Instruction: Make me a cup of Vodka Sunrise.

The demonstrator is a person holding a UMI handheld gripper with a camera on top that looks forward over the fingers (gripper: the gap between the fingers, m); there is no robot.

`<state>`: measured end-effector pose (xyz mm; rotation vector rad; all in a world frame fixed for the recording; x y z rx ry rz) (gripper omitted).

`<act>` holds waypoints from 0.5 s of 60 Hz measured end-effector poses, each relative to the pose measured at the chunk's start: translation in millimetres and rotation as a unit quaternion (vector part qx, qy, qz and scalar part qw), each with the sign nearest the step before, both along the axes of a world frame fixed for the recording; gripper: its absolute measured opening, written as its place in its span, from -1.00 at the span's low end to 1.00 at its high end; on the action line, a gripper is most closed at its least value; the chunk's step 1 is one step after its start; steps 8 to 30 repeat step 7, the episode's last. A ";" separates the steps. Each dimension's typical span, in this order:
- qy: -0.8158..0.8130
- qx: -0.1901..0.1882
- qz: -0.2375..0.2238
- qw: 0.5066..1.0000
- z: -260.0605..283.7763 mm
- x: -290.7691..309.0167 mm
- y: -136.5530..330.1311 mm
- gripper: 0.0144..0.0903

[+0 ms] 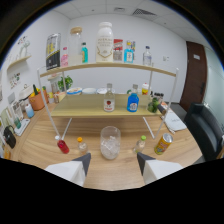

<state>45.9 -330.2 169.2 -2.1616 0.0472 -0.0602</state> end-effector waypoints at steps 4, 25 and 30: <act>0.003 -0.001 -0.002 1.000 -0.6 -1.6 -0.4 0.89; 0.006 -0.002 -0.003 1.000 -1.9 -2.4 -1.4 0.89; 0.006 -0.002 -0.003 1.000 -1.9 -2.4 -1.4 0.89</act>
